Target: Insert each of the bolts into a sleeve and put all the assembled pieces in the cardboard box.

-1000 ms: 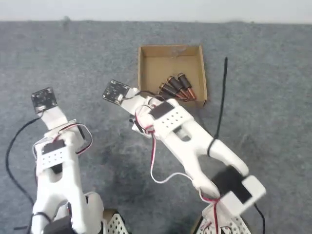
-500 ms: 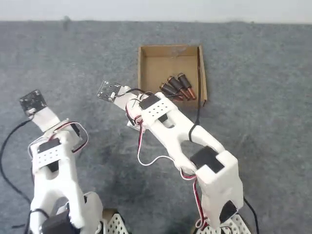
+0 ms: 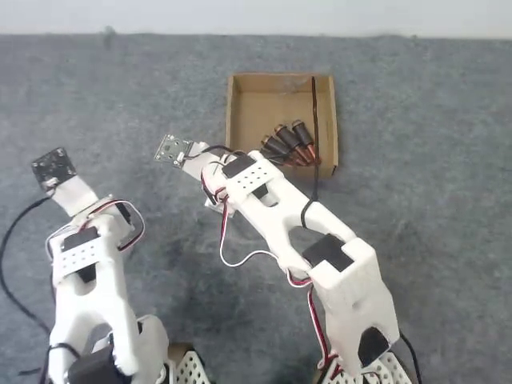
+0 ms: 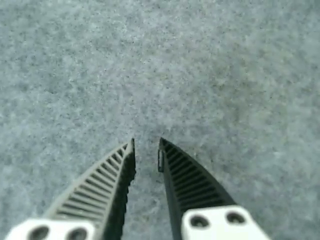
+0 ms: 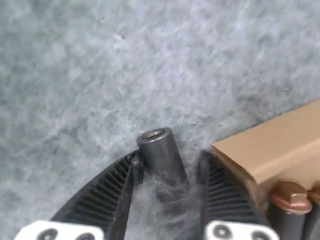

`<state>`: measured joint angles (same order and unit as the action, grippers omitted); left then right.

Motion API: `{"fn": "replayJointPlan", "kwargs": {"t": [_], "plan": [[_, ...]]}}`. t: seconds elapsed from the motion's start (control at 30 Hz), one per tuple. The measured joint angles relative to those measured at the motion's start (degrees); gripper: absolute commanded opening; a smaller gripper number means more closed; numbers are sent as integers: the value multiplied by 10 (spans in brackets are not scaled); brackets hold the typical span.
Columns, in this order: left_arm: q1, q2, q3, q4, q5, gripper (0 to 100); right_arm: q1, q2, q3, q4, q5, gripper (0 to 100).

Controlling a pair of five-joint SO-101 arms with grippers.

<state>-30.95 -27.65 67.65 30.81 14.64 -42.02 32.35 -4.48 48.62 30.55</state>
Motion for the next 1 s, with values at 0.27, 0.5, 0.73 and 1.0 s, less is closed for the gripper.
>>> {"fn": "replayJointPlan", "kwargs": {"t": [0.27, 0.5, 0.73, 1.0], "plan": [[0, 0, 0, 0, 0, 77, 4, 3, -22, 44, -1, 7], [0, 0, 0, 0, 0, 77, 25, -56, -25, 154, -52, 7], [0, 0, 0, 0, 0, 77, 98, -150, -11, 213, -128, 7], [0, 0, 0, 0, 0, 77, 151, -290, 152, 192, -178, 7]]}}
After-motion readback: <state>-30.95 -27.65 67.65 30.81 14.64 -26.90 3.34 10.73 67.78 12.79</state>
